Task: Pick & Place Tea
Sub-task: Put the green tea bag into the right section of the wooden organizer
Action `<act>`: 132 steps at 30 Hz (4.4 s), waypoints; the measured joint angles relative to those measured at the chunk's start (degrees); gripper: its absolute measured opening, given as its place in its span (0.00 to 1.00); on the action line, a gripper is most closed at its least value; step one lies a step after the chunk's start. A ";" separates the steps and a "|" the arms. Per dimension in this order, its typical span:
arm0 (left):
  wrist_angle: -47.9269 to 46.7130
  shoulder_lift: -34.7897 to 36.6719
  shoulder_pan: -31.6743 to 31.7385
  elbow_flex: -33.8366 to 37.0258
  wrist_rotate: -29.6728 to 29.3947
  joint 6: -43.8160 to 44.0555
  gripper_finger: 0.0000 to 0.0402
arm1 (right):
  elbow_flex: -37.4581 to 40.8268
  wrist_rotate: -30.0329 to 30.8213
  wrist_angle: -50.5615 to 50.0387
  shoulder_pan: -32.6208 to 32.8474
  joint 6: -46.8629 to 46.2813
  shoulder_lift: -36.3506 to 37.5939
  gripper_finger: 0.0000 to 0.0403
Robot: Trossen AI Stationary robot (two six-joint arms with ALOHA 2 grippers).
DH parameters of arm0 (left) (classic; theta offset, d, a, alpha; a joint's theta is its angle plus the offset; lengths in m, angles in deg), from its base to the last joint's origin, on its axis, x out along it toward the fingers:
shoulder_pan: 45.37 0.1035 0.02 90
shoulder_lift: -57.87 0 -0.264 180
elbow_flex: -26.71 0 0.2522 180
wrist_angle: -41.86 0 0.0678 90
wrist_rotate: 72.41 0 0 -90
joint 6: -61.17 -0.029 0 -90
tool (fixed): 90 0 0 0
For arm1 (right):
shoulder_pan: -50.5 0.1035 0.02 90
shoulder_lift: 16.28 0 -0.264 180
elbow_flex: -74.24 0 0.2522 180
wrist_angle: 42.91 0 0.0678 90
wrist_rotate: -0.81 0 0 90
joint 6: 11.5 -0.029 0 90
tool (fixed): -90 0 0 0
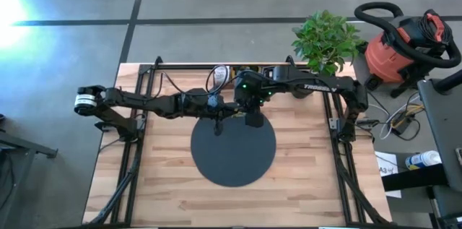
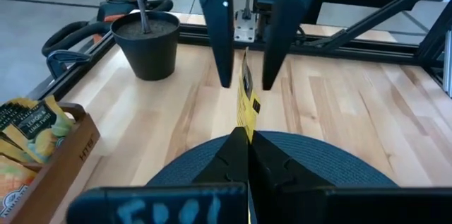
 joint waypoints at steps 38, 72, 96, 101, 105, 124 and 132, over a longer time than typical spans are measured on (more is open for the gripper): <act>-7.32 0.15 -0.11 0.00 -17.25 5.39 0.36 | 2.65 9.86 0.33 -11.01 7.18 -1.68 0.02; -5.95 12.32 -0.02 16.12 -17.05 16.68 0.36 | 1.71 15.21 2.90 -22.75 20.74 -15.47 0.02; -5.81 12.55 -0.02 16.96 -17.05 17.35 0.36 | 1.71 15.01 0.22 -22.84 20.55 -18.72 0.02; -5.88 12.55 -0.02 16.94 -17.05 17.36 0.36 | 1.73 15.03 0.46 -22.73 20.55 -19.08 0.02; -5.88 12.55 -0.02 16.94 -17.05 17.32 0.36 | 1.73 15.05 0.44 -22.73 20.26 -18.93 0.02; -5.88 12.55 -0.02 16.90 -17.05 17.29 0.36 | 1.73 15.07 0.69 -22.73 15.77 -18.86 0.20; -5.88 12.55 -0.02 16.90 -17.05 17.29 0.36 | 1.73 22.80 0.77 -22.00 15.47 -17.66 0.41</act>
